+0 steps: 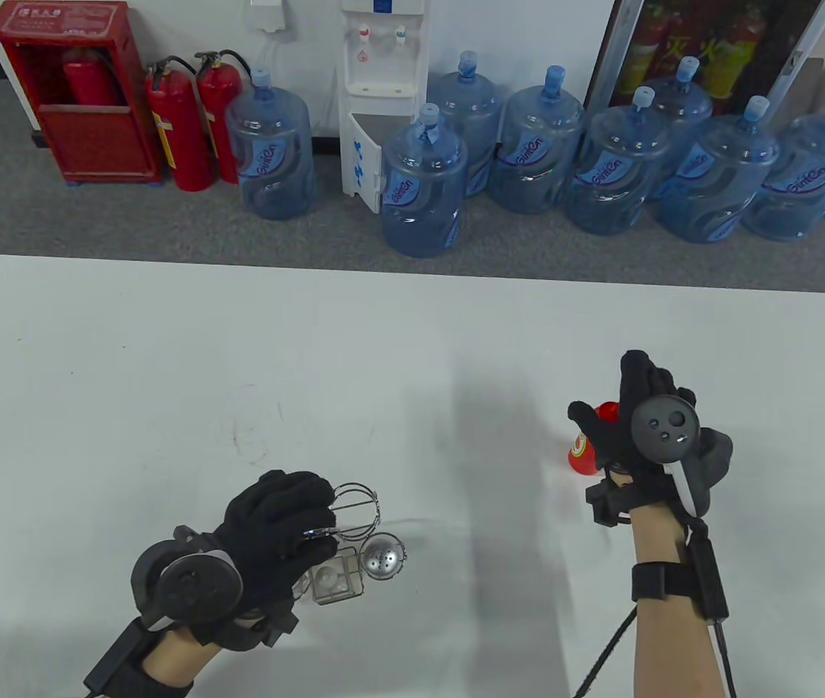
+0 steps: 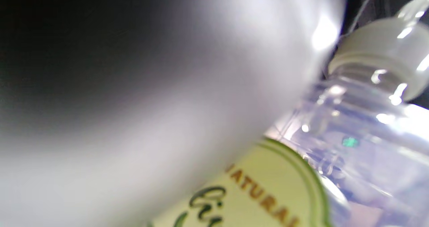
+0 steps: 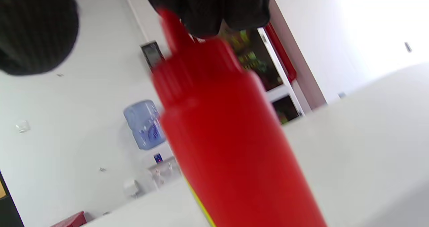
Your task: Hold seasoning rack and insert seasoning bottles through ring holders
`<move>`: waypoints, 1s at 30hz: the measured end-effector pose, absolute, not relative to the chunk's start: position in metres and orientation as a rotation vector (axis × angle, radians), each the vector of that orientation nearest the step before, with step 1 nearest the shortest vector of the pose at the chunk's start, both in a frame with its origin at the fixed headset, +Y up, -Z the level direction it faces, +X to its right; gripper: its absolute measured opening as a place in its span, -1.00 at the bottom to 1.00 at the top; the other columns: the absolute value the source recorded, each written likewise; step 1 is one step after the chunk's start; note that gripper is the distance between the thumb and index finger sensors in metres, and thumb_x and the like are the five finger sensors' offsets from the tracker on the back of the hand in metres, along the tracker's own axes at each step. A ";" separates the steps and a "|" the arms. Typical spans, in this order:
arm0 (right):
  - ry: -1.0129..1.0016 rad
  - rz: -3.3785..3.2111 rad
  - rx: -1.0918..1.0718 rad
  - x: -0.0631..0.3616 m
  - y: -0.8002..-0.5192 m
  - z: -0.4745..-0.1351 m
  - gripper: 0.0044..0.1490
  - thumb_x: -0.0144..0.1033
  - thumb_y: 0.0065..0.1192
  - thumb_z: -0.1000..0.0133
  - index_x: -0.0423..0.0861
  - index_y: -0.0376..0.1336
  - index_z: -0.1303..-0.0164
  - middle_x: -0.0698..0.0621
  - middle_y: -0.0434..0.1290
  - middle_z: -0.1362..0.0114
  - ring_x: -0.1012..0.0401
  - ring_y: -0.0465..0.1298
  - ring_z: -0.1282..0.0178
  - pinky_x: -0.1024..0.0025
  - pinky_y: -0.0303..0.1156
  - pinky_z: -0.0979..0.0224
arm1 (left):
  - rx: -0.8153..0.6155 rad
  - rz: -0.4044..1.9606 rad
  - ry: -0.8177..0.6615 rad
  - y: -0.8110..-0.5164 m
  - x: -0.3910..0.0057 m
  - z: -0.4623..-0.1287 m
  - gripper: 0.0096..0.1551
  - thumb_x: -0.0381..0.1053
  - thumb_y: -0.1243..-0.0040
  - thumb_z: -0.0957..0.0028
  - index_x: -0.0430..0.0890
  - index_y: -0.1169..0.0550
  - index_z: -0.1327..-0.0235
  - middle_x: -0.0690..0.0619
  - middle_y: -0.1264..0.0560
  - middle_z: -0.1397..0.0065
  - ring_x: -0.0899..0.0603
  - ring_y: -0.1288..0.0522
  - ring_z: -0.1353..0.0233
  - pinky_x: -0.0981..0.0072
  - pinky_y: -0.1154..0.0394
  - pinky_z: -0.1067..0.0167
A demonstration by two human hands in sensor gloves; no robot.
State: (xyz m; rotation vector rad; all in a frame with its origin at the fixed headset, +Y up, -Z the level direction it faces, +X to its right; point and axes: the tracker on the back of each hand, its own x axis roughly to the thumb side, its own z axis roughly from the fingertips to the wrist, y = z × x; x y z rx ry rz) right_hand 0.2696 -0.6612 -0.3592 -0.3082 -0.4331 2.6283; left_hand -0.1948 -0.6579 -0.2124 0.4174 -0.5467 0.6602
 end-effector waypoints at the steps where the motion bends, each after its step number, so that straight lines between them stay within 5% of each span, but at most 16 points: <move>1: -0.434 2.632 -0.325 0.271 -0.665 -0.359 0.31 0.39 0.39 0.30 0.04 0.00 -0.60 0.01 0.16 -0.63 -0.02 0.21 -0.68 -0.07 -0.07 -0.70 | 0.417 0.658 -0.546 -0.658 -0.195 -0.213 -0.64 0.25 -0.22 0.05 0.15 -0.59 0.07 0.31 -0.39 -0.40 -0.08 -0.46 -0.50 -0.14 -0.25 -0.50; 7: -0.404 2.529 -0.365 0.280 -0.689 -0.364 -0.08 0.30 0.32 0.21 0.24 0.25 -0.41 0.14 0.39 -0.50 0.04 0.45 -0.52 -0.01 0.11 -0.65 | 0.413 0.660 -0.549 -0.658 -0.195 -0.213 -0.64 0.25 -0.21 0.05 0.16 -0.59 0.07 0.32 -0.39 -0.40 -0.08 -0.46 -0.50 -0.13 -0.26 -0.50; 11: -0.473 2.508 -0.336 0.270 -0.685 -0.364 -0.11 0.26 0.32 0.21 0.18 0.28 -0.37 0.08 0.42 -0.44 0.10 0.61 -0.31 0.01 0.28 -0.55 | 0.415 0.660 -0.548 -0.658 -0.196 -0.213 -0.65 0.24 -0.22 0.05 0.15 -0.59 0.07 0.32 -0.40 -0.39 -0.07 -0.47 -0.50 -0.13 -0.26 -0.50; 21: -0.646 2.119 0.385 0.154 -0.581 -0.306 -0.09 0.28 0.27 0.19 0.18 0.24 -0.41 0.09 0.41 -0.46 0.12 0.60 -0.32 0.04 0.29 -0.55 | 0.432 0.652 -0.540 -0.657 -0.196 -0.213 -0.64 0.26 -0.25 0.08 0.16 -0.62 0.10 0.31 -0.42 -0.38 -0.09 -0.47 -0.49 -0.14 -0.26 -0.50; 30: -0.448 2.087 0.772 0.060 -0.572 -0.264 -0.05 0.29 0.27 0.19 0.14 0.24 -0.43 0.07 0.42 -0.45 0.12 0.62 -0.30 0.03 0.31 -0.54 | 0.451 0.643 -0.539 -0.656 -0.196 -0.211 -0.65 0.26 -0.29 0.11 0.15 -0.68 0.16 0.30 -0.50 -0.30 -0.06 -0.53 -0.43 -0.11 -0.33 -0.45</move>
